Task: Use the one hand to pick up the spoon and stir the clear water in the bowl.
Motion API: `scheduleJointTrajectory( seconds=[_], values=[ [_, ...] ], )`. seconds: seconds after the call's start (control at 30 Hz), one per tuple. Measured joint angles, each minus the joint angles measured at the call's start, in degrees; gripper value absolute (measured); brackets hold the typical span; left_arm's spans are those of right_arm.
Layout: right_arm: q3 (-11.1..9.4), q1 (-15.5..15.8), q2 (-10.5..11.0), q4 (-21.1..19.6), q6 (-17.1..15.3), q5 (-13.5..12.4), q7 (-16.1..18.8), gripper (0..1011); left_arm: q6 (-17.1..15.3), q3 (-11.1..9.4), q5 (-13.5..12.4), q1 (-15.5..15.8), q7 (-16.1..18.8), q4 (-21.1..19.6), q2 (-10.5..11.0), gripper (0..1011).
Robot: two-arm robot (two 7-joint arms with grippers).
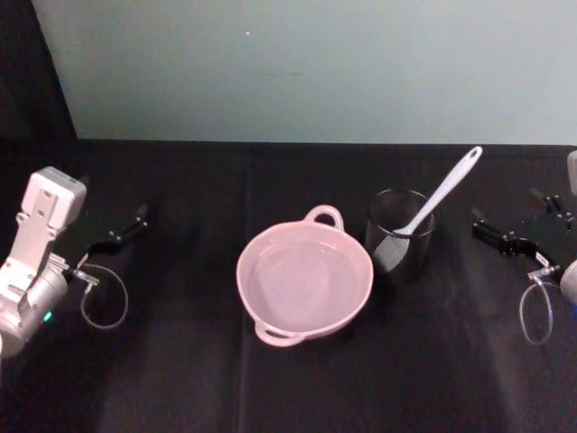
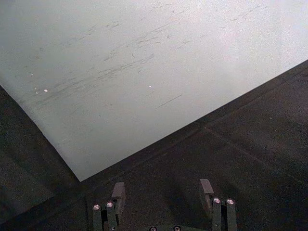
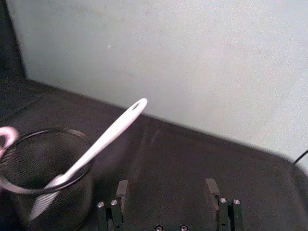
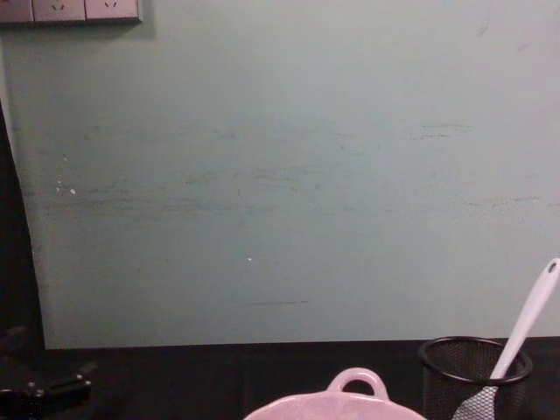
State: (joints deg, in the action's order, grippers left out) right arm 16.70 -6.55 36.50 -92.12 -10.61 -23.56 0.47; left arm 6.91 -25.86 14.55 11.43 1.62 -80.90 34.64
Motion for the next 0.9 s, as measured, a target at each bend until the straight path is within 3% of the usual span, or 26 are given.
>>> scheduleJointTrajectory(
  seconds=[0.07,0.2,0.33,0.57,0.9],
  values=[
    [0.9,-1.1,-1.2,3.0,4.4,3.0,-0.7,1003,0.0,0.0,0.0,0.0,0.0,0.0,0.0,1011],
    [1.3,-2.4,-3.2,7.4,11.1,5.4,-0.7,1003,0.0,0.0,0.0,0.0,0.0,0.0,0.0,1011],
    [1.3,-3.9,-5.6,12.9,16.7,5.0,2.1,1003,0.0,0.0,0.0,0.0,0.0,0.0,0.0,1011],
    [0.7,-5.7,-8.2,19.0,18.3,2.0,6.8,1003,0.0,0.0,0.0,0.0,0.0,0.0,0.0,1011],
    [0.2,-6.4,-9.3,20.5,17.7,2.2,7.7,1003,0.0,0.0,0.0,0.0,0.0,0.0,0.0,1011]
  ],
)
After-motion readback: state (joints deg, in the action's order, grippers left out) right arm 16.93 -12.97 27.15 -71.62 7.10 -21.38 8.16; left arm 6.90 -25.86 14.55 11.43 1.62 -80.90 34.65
